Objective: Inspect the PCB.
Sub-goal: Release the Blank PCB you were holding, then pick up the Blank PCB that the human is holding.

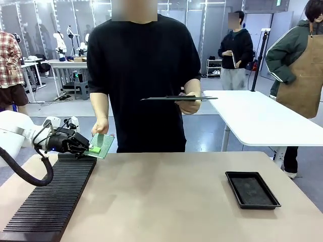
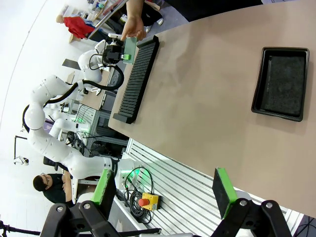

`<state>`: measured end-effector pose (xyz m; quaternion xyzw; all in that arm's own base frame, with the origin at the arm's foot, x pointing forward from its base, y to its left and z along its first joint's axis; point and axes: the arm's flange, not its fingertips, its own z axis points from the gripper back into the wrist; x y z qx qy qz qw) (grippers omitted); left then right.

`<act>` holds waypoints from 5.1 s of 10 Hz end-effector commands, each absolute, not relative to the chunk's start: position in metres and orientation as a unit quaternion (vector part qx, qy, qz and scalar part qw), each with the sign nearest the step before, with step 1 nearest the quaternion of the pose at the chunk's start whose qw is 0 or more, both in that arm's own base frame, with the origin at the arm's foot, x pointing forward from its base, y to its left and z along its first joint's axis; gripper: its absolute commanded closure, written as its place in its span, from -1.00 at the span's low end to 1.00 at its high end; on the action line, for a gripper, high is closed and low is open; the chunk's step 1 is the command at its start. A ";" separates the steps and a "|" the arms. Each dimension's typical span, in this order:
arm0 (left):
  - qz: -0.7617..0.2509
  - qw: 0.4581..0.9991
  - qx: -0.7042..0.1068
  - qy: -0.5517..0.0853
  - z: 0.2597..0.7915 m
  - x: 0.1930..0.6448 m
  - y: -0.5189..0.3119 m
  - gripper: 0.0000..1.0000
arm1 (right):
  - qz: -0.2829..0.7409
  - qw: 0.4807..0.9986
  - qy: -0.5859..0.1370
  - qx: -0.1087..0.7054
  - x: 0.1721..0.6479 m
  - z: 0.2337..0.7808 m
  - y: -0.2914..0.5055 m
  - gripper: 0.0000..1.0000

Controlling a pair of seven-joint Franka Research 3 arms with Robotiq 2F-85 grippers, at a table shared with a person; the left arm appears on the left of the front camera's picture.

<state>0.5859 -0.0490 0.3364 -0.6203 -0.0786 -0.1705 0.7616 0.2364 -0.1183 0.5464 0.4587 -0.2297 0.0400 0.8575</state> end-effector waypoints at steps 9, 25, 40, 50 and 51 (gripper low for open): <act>-0.172 0.766 -0.615 -0.079 0.336 0.587 -0.050 1.00 | 0.049 0.854 -0.235 0.461 0.237 0.546 -0.119 -1.00; -0.171 0.760 -0.622 -0.080 0.337 0.586 -0.047 -1.00 | 0.049 0.854 -0.235 0.461 0.237 0.546 -0.119 -1.00; -0.143 0.785 -0.589 -0.127 0.477 0.436 0.062 -1.00 | 0.049 0.854 -0.235 0.461 0.237 0.546 -0.119 -1.00; -0.096 0.801 -0.556 -0.200 0.473 0.285 0.139 -1.00 | 0.049 0.854 -0.235 0.461 0.237 0.546 -0.119 -1.00; -0.096 0.801 -0.556 -0.200 0.473 0.285 0.139 -1.00 | 0.049 0.854 -0.235 0.461 0.237 0.546 -0.119 -1.00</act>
